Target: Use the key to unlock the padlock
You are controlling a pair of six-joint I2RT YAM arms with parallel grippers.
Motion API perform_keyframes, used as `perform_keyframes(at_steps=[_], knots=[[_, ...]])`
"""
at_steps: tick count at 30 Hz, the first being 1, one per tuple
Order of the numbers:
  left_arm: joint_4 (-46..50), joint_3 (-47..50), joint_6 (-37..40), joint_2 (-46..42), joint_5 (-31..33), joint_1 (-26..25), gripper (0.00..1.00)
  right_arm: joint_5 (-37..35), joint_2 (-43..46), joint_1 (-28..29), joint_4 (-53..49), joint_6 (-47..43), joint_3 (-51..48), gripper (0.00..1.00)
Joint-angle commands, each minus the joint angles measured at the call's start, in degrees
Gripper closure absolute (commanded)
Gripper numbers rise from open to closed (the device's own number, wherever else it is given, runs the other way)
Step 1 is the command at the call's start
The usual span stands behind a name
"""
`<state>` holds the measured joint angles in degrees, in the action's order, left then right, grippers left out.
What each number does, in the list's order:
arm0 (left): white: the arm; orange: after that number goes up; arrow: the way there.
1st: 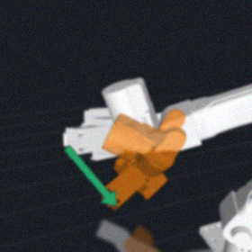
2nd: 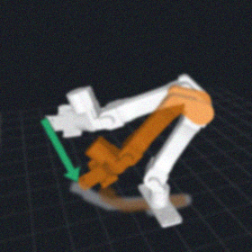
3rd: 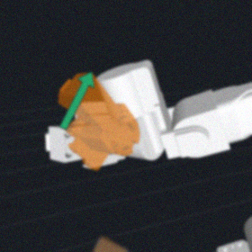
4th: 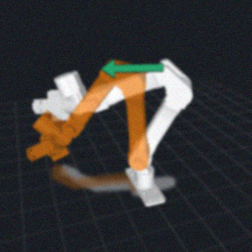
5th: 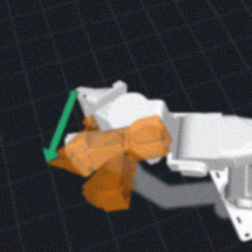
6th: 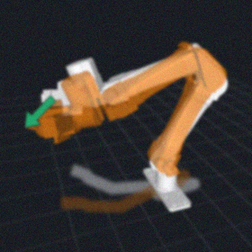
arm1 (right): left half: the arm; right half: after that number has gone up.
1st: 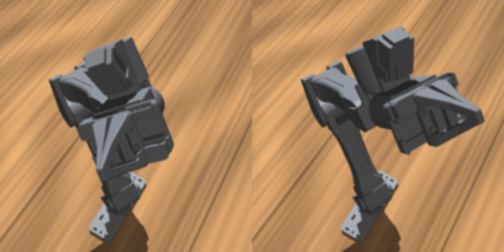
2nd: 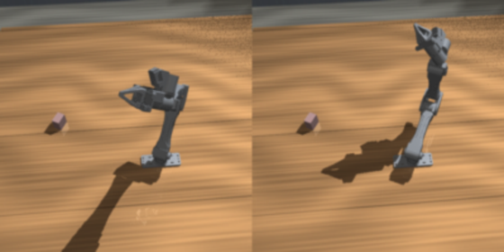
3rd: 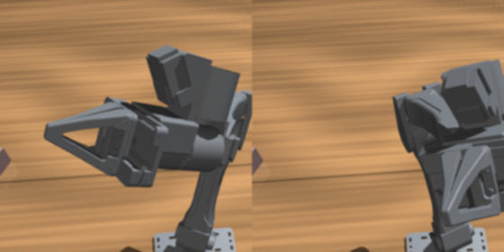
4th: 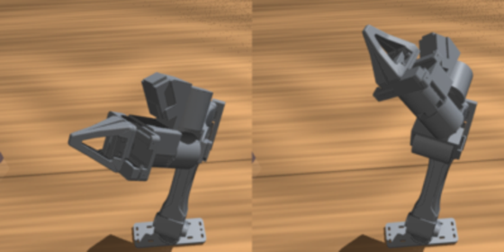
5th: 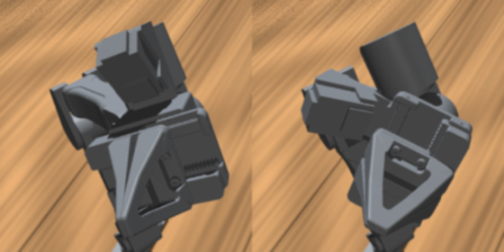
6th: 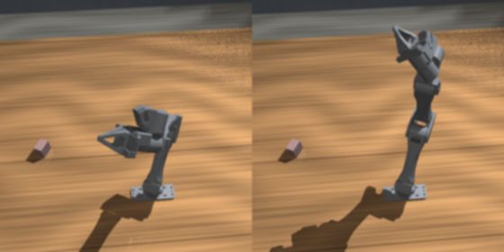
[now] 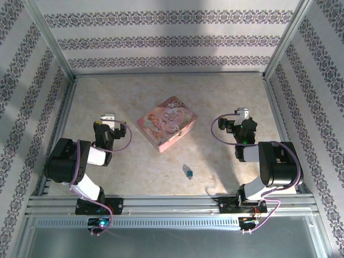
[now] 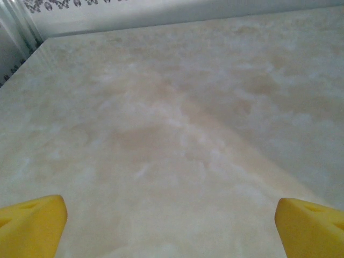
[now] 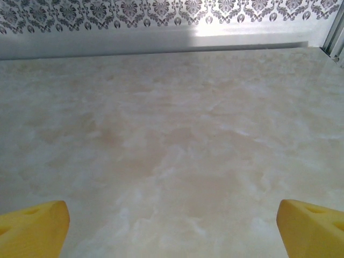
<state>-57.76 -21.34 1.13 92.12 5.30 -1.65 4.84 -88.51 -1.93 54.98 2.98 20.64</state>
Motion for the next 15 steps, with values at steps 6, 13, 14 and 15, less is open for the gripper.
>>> perform_keyframes(at_steps=[6, 13, 14, 15], knots=[[2.3, -0.5, -1.7, -0.7, -2.7, 1.4, 0.01, -2.2, 0.7, 1.2, -0.6, -0.6, 0.9, 0.02], [2.2, -0.4, -1.7, -0.7, -2.7, 1.4, 0.01, -2.4, 0.7, 1.4, -0.8, -0.7, 1.0, 0.02], [2.2, -0.4, -1.7, -0.7, -2.7, 1.4, 0.01, -2.6, 0.8, 1.5, -0.8, -0.8, 1.0, 0.01], [2.2, -0.4, -1.7, -0.7, -2.7, 1.4, 0.01, -3.2, 0.8, 1.8, -0.9, -1.0, 1.0, 0.02]])
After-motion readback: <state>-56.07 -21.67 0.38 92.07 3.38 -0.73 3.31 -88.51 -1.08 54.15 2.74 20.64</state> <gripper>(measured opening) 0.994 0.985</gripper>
